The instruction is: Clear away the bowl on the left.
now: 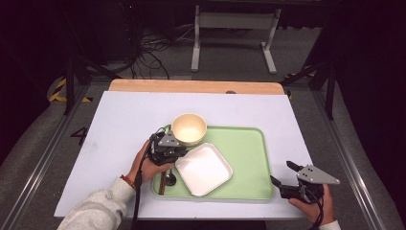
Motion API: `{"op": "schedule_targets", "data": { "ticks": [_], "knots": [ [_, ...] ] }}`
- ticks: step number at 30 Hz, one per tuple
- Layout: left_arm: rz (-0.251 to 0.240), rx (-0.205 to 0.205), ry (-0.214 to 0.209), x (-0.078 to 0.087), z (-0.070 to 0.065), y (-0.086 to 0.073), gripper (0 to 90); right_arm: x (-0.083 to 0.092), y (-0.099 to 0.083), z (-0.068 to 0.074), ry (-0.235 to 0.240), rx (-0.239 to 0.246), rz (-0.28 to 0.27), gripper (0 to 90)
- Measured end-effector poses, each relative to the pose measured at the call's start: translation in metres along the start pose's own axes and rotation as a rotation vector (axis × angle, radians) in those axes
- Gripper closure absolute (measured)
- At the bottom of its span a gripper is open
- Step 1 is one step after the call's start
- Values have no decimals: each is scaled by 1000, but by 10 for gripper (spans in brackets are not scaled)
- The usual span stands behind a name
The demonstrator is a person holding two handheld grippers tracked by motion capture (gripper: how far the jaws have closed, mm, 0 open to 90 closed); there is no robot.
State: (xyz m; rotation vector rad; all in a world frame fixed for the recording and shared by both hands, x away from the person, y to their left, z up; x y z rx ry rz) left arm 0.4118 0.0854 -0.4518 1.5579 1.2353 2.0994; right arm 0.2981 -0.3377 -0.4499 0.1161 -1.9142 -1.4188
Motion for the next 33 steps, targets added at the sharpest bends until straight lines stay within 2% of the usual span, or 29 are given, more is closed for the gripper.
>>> {"op": "schedule_targets", "data": {
  "ticks": [4, 6, 9, 13, 15, 17, 18, 20, 23, 25, 29, 32, 33],
  "knots": [
    [-30, -6, -35, 8, -9, 3, 823, -2, 1, 2, 7, 13, 7, 205],
    [-34, -39, -56, 11, -17, 5, 859, -3, 1, 2, 8, 12, 8, 205],
    [-41, -68, -108, 14, -31, 6, 900, -5, 2, 2, 13, 15, 11, 205],
    [-18, -88, -151, 12, -46, 5, 900, -7, 3, 2, 17, 17, 11, 203],
    [10, -99, -193, 9, -57, 3, 900, -7, 3, 2, 18, 17, 12, 201],
    [17, -94, -205, 8, -62, 2, 900, -8, 4, 3, 18, 17, 12, 201],
    [44, -115, -224, 6, -72, -2, 900, -8, 4, 3, 20, 18, 13, 201],
    [59, -132, -247, 6, -78, -6, 900, -9, 4, 3, 24, 21, 14, 200],
    [81, -125, -262, 6, -84, -13, 893, -9, 4, 4, 25, 20, 17, 194],
    [79, -122, -265, 9, -84, -15, 892, -9, 4, 4, 27, 21, 20, 192],
    [78, -97, -276, 13, -81, -21, 888, -9, 4, 4, 28, 21, 21, 190],
    [88, -100, -283, 16, -78, -25, 883, -9, 4, 4, 29, 19, 24, 187],
    [91, -95, -274, 18, -77, -27, 879, -9, 4, 4, 29, 19, 25, 186]
  ]
}}
Point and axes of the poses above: each handheld gripper's, and its own axes: x roughly backward along the jaws, y roughly out of its top, z roughly to its left, the point moved 2 cm from there along -x, roughly forward along the jaws, and after that the axes turned 3 degrees about y, right-handed, at the moved point
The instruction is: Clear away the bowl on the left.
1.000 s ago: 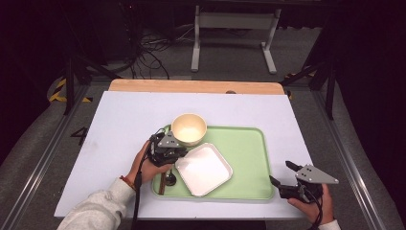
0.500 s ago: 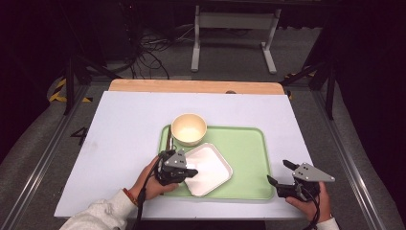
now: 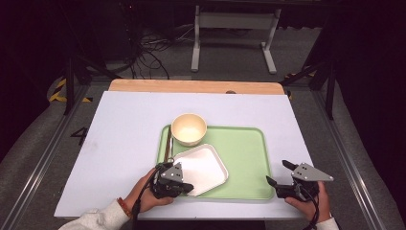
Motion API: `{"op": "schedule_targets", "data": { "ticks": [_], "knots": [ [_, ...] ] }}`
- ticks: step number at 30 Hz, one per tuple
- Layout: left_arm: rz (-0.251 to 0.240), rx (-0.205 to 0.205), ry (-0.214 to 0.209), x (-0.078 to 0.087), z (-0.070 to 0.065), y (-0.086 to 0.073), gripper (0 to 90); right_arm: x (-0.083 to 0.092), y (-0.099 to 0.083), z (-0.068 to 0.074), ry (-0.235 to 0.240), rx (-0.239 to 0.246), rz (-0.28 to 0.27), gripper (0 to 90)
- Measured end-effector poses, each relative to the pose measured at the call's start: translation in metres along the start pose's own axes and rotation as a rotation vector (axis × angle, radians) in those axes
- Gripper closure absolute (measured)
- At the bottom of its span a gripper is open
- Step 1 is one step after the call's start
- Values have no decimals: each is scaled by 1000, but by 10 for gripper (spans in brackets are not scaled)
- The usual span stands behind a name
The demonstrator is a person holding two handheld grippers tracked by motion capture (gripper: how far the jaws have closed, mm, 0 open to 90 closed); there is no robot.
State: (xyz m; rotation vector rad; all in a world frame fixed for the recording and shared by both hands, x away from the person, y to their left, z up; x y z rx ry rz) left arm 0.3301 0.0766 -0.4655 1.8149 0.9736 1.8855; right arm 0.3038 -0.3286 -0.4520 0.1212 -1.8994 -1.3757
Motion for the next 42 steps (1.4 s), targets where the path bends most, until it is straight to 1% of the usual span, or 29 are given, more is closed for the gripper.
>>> {"op": "schedule_targets", "data": {
  "ticks": [1, 2, 3, 5, 7, 9, 10, 11, 17, 19, 21, 22, 23, 24, 25, 26, 27, 32, 35, 39, 40, 42],
  "knots": [
    [1, 11, -8, 2, 0, -2, 875, 0, 0, 0, 0, 0, 0, 186],
    [-4, 13, -15, 4, 1, -4, 874, 0, 0, 0, 0, -1, 0, 186],
    [-2, 22, -7, 6, 2, -7, 872, 0, 0, 0, 0, -1, 0, 185],
    [-11, 34, -12, 10, 4, -11, 869, 0, 0, 0, 1, -2, 1, 185],
    [-12, 56, -4, 15, 5, -16, 869, 0, 0, -1, -1, -4, 2, 184],
    [-23, 66, -11, 18, 7, -20, 867, -1, 0, -1, 0, -4, 3, 183],
    [-24, 75, -7, 20, 8, -22, 863, -1, 0, 0, 0, -3, 4, 183],
    [-24, 78, -11, 22, 8, -25, 855, -1, 0, -1, 1, -4, 4, 183],
    [-32, 80, -3, 33, 10, -33, 856, -2, 0, -1, 0, -3, 7, 182],
    [-37, 87, -5, 36, 12, -36, 861, -2, 0, -2, -1, -6, 7, 182],
    [-41, 70, 14, 39, 11, -37, 865, -1, -1, -3, -3, -8, 7, 182],
    [-41, 70, 14, 39, 11, -37, 865, -1, -1, -3, -3, -8, 7, 182],
    [-46, 57, 23, 38, 9, -38, 865, -1, -1, -3, -4, -11, 6, 181],
    [-51, 54, 24, 37, 8, -38, 880, -1, -1, -3, -6, -10, 7, 181],
    [-52, 51, 33, 36, 8, -38, 881, -1, -1, -3, -6, -8, 5, 180],
    [-41, 47, 38, 36, 8, -38, 882, -1, -1, -3, -8, -7, 3, 180],
    [-43, 41, 40, 35, 8, -38, 882, -1, -1, -3, -9, -7, 4, 180],
    [-47, 44, 44, 33, 7, -38, 890, -1, -1, -2, -7, -5, 5, 179],
    [-42, 37, 60, 33, 6, -37, 896, 0, -1, -1, -5, 2, 7, 179],
    [-42, 36, 58, 32, 7, -38, 897, -1, -1, -1, -4, 3, 4, 179],
    [-36, 28, 61, 32, 7, -37, 898, -1, 0, 0, -5, 5, 6, 179],
    [-37, 35, 58, 32, 7, -37, 898, -1, 0, 0, -4, 6, 6, 179]
  ]
}}
Point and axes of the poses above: each handheld gripper's, and its own axes: x roughly backward along the jaws, y roughly out of its top, z roughly to its left, the point moved 2 cm from there along -x, roughly forward along the jaws, and after that the axes turned 3 degrees about y, right-handed, at the moved point
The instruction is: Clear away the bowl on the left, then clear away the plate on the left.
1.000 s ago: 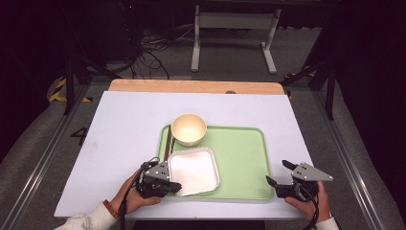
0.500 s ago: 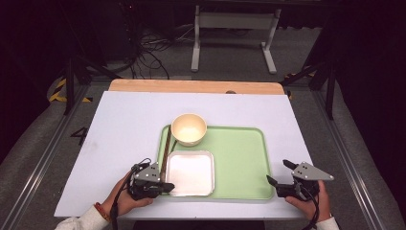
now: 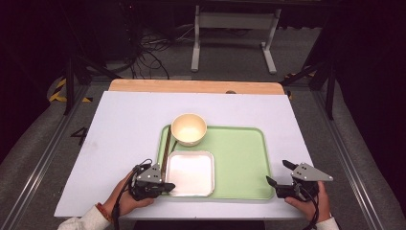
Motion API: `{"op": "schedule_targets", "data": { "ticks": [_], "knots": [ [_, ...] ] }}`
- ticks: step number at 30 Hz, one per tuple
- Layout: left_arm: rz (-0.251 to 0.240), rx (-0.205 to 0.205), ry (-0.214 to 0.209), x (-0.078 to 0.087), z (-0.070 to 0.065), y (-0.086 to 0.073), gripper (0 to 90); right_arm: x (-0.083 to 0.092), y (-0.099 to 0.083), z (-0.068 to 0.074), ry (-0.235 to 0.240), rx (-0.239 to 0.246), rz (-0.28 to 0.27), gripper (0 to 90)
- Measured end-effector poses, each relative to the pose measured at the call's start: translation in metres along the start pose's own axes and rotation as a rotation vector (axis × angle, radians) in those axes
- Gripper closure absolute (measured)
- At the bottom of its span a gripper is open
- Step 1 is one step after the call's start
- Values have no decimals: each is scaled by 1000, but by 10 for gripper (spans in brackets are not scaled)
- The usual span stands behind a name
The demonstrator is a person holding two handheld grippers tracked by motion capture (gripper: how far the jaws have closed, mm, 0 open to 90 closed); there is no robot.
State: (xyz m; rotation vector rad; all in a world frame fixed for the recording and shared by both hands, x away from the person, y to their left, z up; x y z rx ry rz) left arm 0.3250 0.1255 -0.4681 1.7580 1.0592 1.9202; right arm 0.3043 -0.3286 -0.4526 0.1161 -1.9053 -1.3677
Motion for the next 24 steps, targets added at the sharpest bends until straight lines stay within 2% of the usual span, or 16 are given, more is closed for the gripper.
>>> {"op": "schedule_targets", "data": {
  "ticks": [2, 5, 7, 11, 17, 21, 22, 24],
  "knots": [
    [-9, -13, -15, -1, 1, 1, 899, -1, 0, -1, -4, -7, 1, 179],
    [-26, -26, -10, 2, 3, 3, 899, -2, 1, -2, -6, -5, 5, 180],
    [-37, -20, -4, 6, 4, 4, 900, -3, 1, -1, -7, -1, 9, 180],
    [-59, -32, 27, 13, 3, 6, 900, -2, 2, 1, -8, 10, 8, 180],
    [-116, -27, 65, 25, 7, 9, 900, -1, 4, 3, -5, 19, 0, 181],
    [-133, -26, 98, 33, 11, 9, 889, 0, 6, 5, -7, 26, -1, 180],
    [-142, -23, 118, 35, 12, 8, 880, 0, 7, 5, -8, 29, -2, 181],
    [-144, -22, 122, 37, 13, 8, 875, 0, 8, 6, -7, 35, -7, 180]
  ]
}}
Point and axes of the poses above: each handheld gripper's, and its own axes: x roughly backward along the jaws, y roughly out of its top, z roughly to its left, the point moved 2 cm from there along -x, roughly forward along the jaws, and after that the axes turned 3 degrees about y, right-handed, at the moved point
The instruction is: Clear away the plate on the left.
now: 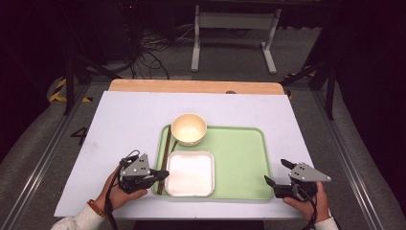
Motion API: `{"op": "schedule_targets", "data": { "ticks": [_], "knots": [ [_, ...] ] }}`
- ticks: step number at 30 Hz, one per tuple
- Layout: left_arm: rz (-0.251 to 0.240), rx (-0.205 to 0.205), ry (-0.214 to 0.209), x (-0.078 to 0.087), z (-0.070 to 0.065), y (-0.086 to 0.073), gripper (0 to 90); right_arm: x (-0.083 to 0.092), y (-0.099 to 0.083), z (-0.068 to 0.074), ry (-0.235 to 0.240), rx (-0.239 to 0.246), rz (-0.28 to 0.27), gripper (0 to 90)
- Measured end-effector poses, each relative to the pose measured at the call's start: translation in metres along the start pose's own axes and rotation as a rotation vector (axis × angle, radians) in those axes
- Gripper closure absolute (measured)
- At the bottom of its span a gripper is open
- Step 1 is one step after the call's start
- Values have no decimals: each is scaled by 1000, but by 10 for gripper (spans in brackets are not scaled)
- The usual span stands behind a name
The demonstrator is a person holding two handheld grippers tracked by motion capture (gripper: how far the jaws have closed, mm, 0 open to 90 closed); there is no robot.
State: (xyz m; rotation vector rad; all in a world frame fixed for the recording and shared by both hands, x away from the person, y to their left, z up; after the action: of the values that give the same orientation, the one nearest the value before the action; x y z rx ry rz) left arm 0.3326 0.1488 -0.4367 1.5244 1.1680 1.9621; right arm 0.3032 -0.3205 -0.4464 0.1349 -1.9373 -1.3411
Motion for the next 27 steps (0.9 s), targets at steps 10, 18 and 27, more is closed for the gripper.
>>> {"op": "schedule_targets", "data": {
  "ticks": [10, 18, 27],
  "knots": [
    [-54, 14, 143, 24, 21, -2, 795, 3, 4, 1, -12, 19, -8, 179],
    [-58, 35, 233, 40, 39, -15, 671, 5, 11, -1, -38, 48, -17, 176],
    [-61, 93, 310, 54, 54, -31, 483, 7, 12, -7, -73, 49, -23, 166]
  ]
}}
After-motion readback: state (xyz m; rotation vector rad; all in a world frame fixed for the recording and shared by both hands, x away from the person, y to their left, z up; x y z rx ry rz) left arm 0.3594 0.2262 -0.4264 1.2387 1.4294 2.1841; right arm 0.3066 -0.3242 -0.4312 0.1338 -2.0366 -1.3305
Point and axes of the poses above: each handheld gripper's, and its own axes: x roughly backward along the jaws, y roughly out of its top, z roughly to its left, the point moved 2 cm from there along -x, roughly forward along the jaws, and after that the axes turned 3 degrees about y, right-handed, at the moved point
